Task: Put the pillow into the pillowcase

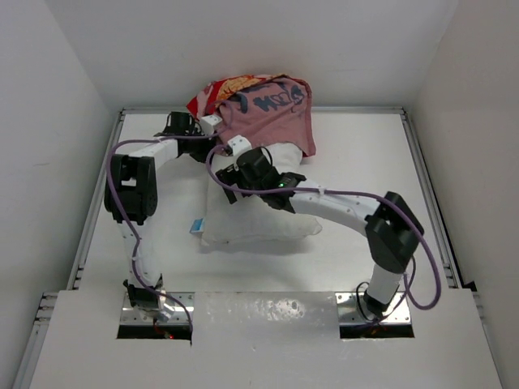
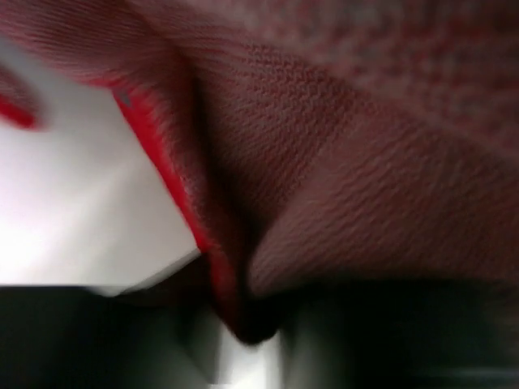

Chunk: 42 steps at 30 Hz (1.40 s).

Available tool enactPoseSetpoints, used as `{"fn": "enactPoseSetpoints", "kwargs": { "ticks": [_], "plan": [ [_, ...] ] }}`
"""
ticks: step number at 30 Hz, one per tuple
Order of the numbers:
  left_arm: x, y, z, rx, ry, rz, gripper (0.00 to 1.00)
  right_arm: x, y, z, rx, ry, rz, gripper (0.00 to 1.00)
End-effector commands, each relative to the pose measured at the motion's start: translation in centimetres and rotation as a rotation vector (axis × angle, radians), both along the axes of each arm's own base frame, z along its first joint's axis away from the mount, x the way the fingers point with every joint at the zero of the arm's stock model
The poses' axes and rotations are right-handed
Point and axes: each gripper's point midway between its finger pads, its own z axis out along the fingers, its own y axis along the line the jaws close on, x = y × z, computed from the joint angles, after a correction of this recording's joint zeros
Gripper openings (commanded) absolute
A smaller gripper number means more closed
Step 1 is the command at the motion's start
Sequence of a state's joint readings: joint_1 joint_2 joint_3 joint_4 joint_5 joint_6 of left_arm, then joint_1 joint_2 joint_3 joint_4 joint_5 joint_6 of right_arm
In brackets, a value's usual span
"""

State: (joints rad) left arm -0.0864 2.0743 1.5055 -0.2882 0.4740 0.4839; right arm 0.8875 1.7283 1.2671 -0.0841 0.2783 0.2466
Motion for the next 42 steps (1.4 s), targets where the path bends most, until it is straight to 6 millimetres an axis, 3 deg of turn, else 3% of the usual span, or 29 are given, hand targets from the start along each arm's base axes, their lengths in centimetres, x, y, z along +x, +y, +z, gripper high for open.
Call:
{"fn": "enactPoseSetpoints", "kwargs": {
  "ticks": [1,2,4,5,6,7,8,9,10,12,13,14,15,16,19,20,21,23,24,27,29,30,31,34,37,38,39,41,42],
  "plan": [
    [1.4,-2.3,3.6,-0.122,-0.082,-0.066,0.01,0.7,2.2,-1.5,0.046,0.065,-0.039,0.99],
    [1.1,-2.1,4.0,-0.129,-0.084,-0.066,0.00,0.9,2.5,-2.5,0.031,0.078,-0.039,0.99],
    [0.3,-2.9,7.1,-0.182,-0.105,-0.115,0.00,1.2,2.0,-7.8,-0.073,0.181,-0.067,0.99],
    [-1.1,-2.9,7.6,-0.189,-0.051,-0.129,0.00,2.7,3.5,-6.6,-0.049,0.189,-0.063,0.99],
    [-1.9,-3.4,8.8,-0.211,-0.032,-0.166,0.00,3.2,3.9,-7.7,-0.045,0.259,-0.073,0.98],
    [-2.1,-3.7,10.8,-0.218,-0.038,-0.194,0.00,3.8,1.7,-12.3,-0.122,0.422,-0.132,0.60],
    [-4.4,-3.7,10.6,-0.206,0.047,-0.233,0.00,6.0,5.2,-8.5,0.044,0.471,-0.074,0.34],
    [-6.8,-3.8,12.0,-0.213,0.120,-0.268,0.00,9.1,4.6,-7.7,0.175,0.551,-0.137,0.00],
    [-6.2,-3.8,13.2,-0.196,0.052,-0.314,0.00,10.2,4.5,-7.0,0.267,0.593,-0.155,0.00],
    [-10.0,-3.6,14.1,-0.174,0.116,-0.419,0.00,13.5,3.2,-3.4,0.460,0.567,-0.221,0.00],
    [-11.9,-3.5,14.9,-0.164,0.139,-0.479,0.00,14.8,2.6,0.9,0.552,0.430,-0.214,0.00],
    [-12.9,-3.6,15.8,-0.175,0.137,-0.509,0.00,16.6,0.9,3.1,0.555,0.281,-0.277,0.00],
    [-13.2,-3.5,16.4,-0.176,0.137,-0.501,0.00,18.2,0.5,7.9,0.639,0.096,-0.269,0.00],
    [-13.4,-3.5,16.9,-0.177,0.143,-0.480,0.00,17.9,-1.0,11.0,0.674,-0.008,-0.292,0.00],
    [-12.9,-3.4,19.2,-0.160,0.078,-0.472,0.00,19.4,-4.4,18.8,0.769,-0.299,-0.390,0.00],
    [-12.9,-3.9,20.3,-0.186,0.051,-0.487,0.00,20.0,-5.8,20.0,0.751,-0.373,-0.449,0.00],
    [-12.6,-4.2,22.2,-0.201,-0.006,-0.502,0.00,20.4,-6.5,22.8,0.767,-0.439,-0.472,0.00],
    [-12.9,-5.5,25.6,-0.276,-0.089,-0.556,0.00,21.7,-7.6,23.0,0.691,-0.494,-0.539,0.00],
    [-13.0,-5.9,28.5,-0.288,-0.180,-0.590,0.00,22.2,-8.8,24.5,0.682,-0.538,-0.612,0.00],
    [-14.3,-7.1,34.8,-0.331,-0.386,-0.693,0.00,23.1,-10.0,25.4,0.652,-0.605,-0.689,0.00],
    [-15.2,-7.7,37.8,-0.382,-0.455,-0.726,0.00,23.5,-9.9,25.1,0.654,-0.614,-0.723,0.00],
    [-15.0,-7.9,39.1,-0.383,-0.527,-0.759,0.00,23.4,-10.2,26.3,0.679,-0.633,-0.755,0.00],
    [-16.1,-8.4,39.9,-0.478,-0.457,-0.764,0.00,23.4,-10.1,26.4,0.678,-0.639,-0.766,0.00],
    [-17.8,-9.3,41.5,-0.633,-0.374,-0.838,0.00,23.4,-9.3,26.5,0.686,-0.656,-0.797,0.00],
    [-19.0,-9.7,43.8,-0.691,-0.334,-0.898,0.00,23.7,-8.7,25.0,0.726,-0.602,-0.813,0.00],
    [-18.8,-9.8,44.8,-0.669,-0.388,-0.911,0.00,23.8,-8.1,22.9,0.708,-0.548,-0.800,0.00],
    [-19.1,-10.0,45.7,-0.674,-0.374,-0.894,0.00,23.2,-7.4,23.1,0.759,-0.511,-0.764,0.00],
    [-18.0,-10.2,47.0,-0.670,-0.399,-0.834,0.00,21.6,-3.0,21.9,0.928,-0.365,-0.621,0.00],
    [-17.6,-10.4,48.3,-0.693,-0.402,-0.813,0.00,20.8,-1.4,19.5,0.940,-0.295,-0.598,0.00]
  ]
}}
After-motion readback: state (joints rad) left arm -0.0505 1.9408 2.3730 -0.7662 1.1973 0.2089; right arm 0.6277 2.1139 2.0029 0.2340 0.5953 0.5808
